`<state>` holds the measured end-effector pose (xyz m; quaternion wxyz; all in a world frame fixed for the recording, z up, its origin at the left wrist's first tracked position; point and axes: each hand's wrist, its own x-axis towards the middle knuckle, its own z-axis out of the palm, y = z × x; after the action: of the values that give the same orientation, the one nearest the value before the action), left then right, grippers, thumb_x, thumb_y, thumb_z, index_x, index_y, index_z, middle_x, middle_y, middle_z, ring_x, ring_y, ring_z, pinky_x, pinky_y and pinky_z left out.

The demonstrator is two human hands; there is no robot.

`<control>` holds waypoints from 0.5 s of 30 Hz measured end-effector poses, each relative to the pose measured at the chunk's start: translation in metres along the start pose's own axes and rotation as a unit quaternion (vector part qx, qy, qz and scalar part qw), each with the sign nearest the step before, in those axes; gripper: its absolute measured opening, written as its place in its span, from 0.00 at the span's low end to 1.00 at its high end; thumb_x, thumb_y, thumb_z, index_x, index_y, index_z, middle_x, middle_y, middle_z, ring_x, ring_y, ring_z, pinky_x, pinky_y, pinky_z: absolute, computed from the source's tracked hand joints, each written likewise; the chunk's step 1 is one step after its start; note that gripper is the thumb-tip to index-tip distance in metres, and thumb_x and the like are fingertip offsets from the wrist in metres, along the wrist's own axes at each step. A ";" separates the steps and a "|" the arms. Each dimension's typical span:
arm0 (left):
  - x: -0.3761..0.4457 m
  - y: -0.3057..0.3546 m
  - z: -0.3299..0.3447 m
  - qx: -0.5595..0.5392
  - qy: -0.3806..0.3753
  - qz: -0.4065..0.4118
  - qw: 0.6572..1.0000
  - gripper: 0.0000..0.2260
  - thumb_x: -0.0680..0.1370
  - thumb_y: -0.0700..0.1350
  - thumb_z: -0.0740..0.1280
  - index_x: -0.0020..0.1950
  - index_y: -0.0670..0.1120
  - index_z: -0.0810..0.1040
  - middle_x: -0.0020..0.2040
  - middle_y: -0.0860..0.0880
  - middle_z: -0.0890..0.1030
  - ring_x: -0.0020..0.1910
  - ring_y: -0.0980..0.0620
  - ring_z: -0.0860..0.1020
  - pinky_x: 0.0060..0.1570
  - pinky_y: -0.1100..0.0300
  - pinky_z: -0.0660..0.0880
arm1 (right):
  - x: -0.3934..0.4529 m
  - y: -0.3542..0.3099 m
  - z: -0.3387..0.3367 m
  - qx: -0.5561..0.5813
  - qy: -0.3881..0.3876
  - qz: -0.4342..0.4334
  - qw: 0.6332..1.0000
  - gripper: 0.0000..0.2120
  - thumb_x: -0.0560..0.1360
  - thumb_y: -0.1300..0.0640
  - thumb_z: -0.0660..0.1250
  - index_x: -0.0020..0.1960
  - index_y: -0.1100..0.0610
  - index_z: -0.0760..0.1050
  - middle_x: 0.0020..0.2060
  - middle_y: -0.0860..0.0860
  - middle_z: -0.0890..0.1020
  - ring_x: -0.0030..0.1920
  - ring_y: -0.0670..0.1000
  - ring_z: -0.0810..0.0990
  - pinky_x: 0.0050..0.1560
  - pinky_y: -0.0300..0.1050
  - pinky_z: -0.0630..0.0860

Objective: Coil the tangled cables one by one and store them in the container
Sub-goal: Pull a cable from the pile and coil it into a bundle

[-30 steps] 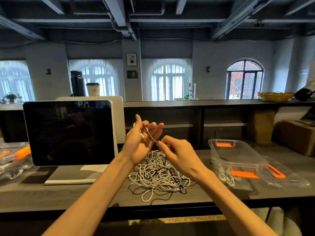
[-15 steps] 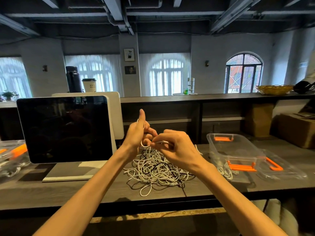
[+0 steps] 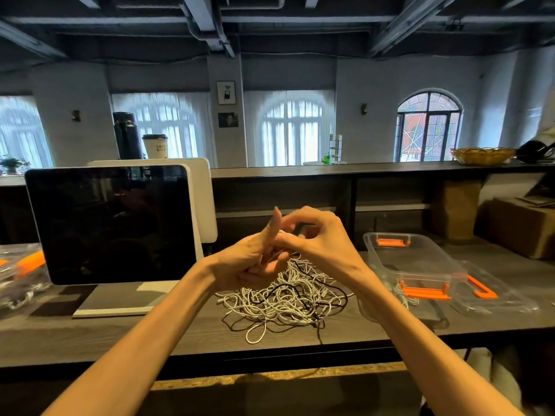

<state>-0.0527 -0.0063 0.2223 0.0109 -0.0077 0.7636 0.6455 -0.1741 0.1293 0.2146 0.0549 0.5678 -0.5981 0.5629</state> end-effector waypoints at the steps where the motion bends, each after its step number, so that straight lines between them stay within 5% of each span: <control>1: -0.002 -0.001 -0.001 -0.002 -0.018 -0.014 1.000 0.30 0.68 0.75 0.58 0.33 0.47 0.71 0.25 0.51 0.65 0.20 0.57 0.60 0.21 0.64 0.56 | 0.000 0.000 -0.002 -0.002 -0.018 -0.006 1.000 0.05 0.73 0.49 0.77 0.46 0.48 0.85 0.39 0.45 0.83 0.39 0.54 0.81 0.38 0.53 0.80; 6: -0.007 -0.002 0.006 0.013 -0.038 -0.050 0.998 0.21 0.72 0.51 0.73 0.59 0.43 0.72 0.37 0.47 0.82 0.25 0.57 0.76 0.22 0.70 0.70 | 0.003 -0.004 -0.007 -0.057 -0.089 -0.009 0.994 0.09 0.70 0.46 0.79 0.40 0.51 0.85 0.36 0.46 0.79 0.34 0.44 0.74 0.33 0.39 0.70; 9: -0.006 -0.008 0.005 -0.053 -0.067 -0.057 0.995 0.26 0.70 0.54 0.77 0.64 0.49 0.73 0.29 0.50 0.78 0.19 0.59 0.70 0.19 0.71 0.64 | 0.007 -0.009 -0.011 -0.073 -0.153 0.021 0.985 0.09 0.72 0.47 0.78 0.41 0.52 0.86 0.36 0.50 0.82 0.35 0.47 0.79 0.34 0.41 0.76; 12: -0.002 -0.015 -0.004 -0.060 -0.064 -0.015 0.996 0.22 0.68 0.62 0.77 0.50 0.46 0.80 0.23 0.52 0.70 0.17 0.60 0.64 0.18 0.69 0.59 | 0.006 -0.008 -0.010 -0.034 -0.146 0.039 0.988 0.10 0.75 0.47 0.76 0.48 0.54 0.84 0.36 0.52 0.83 0.36 0.50 0.83 0.37 0.44 0.81; 15: 0.002 -0.010 -0.007 -0.140 0.009 0.062 0.988 0.22 0.79 0.60 0.65 0.34 0.45 0.72 0.20 0.53 0.66 0.16 0.59 0.63 0.19 0.67 0.55 | 0.003 0.003 -0.012 0.053 -0.108 0.104 0.987 0.15 0.77 0.43 0.69 0.51 0.55 0.80 0.34 0.55 0.81 0.33 0.50 0.80 0.38 0.43 0.79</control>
<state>-0.0549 -0.0148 0.2137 -0.0374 0.0323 0.6652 0.7451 -0.1839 0.1353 0.2190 -0.0987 0.5617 -0.6261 0.5318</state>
